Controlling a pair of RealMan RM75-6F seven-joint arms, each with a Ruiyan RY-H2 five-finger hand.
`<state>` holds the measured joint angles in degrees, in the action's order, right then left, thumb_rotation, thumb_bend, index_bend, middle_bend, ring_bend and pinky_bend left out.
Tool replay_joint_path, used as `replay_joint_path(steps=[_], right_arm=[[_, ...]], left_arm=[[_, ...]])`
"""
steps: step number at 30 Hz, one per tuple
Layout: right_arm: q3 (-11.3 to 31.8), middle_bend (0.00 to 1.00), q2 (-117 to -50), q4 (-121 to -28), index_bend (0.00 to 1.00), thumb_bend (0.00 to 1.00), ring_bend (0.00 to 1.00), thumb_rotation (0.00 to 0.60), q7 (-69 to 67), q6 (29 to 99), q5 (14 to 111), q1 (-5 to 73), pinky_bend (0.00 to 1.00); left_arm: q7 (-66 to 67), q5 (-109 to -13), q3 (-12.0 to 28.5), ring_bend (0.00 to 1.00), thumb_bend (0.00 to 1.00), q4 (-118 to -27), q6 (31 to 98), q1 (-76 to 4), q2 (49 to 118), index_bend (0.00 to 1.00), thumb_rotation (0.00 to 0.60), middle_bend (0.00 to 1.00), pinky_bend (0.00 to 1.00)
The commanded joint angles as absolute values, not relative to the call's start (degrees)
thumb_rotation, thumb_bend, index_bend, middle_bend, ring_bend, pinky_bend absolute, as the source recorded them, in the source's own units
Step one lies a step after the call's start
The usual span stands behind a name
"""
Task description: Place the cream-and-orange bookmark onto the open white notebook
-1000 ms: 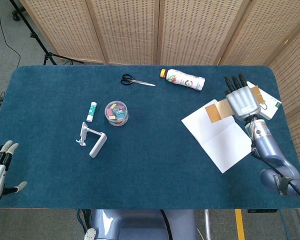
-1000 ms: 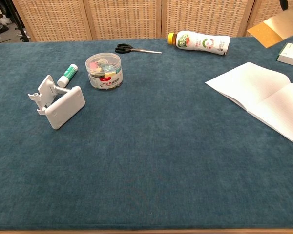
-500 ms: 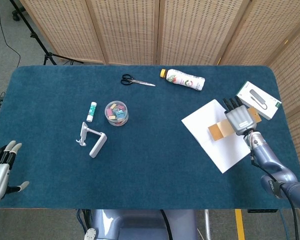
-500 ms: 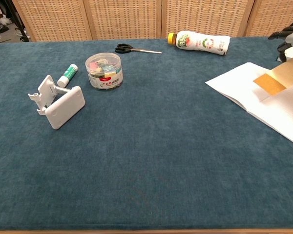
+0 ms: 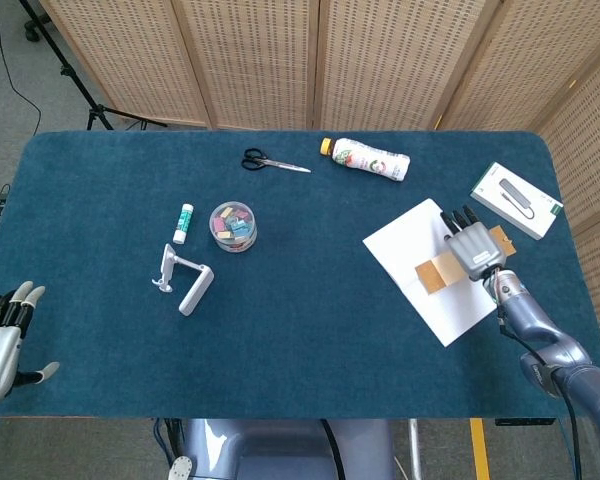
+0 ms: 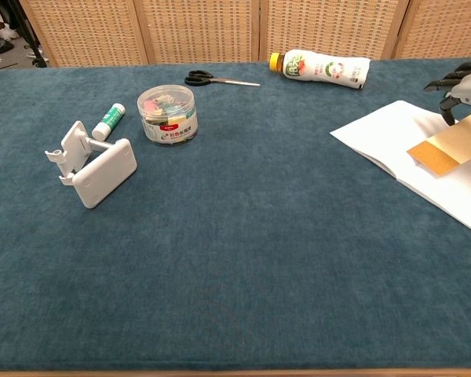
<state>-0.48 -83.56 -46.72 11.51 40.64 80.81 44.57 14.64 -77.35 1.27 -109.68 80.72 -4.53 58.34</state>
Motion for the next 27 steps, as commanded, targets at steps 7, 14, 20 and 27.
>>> replay_joint_path(steps=[7,14,20,27], right_arm=[[-1.0,0.00,-83.9,-46.6,0.47,0.13,0.00,0.600,8.8,40.6,82.7,44.8,0.00],[-2.2,0.00,-83.9,-47.2,0.47,0.13,0.00,0.600,7.9,41.2,84.9,44.8,0.00],[-3.0,0.00,-83.9,-47.8,0.47,0.14,0.00,0.600,6.9,41.9,86.6,45.0,0.00],[-3.8,0.00,-83.9,-48.5,0.47,0.15,0.00,0.600,7.1,43.0,88.6,45.2,0.00]], left_arm=[[15.6,-76.7,1.4,0.00,0.00,-109.7,80.6,-4.8,58.7,0.00,0.600,0.00,0.00],[15.9,-76.4,1.3,0.00,0.00,-109.7,80.5,-4.9,58.9,0.00,0.600,0.00,0.00],[16.0,-76.4,1.3,0.00,0.00,-109.7,80.5,-4.9,59.0,0.00,0.600,0.00,0.00],[15.8,-76.3,1.2,0.00,0.00,-109.7,80.6,-4.9,59.0,0.00,0.600,0.00,0.00]])
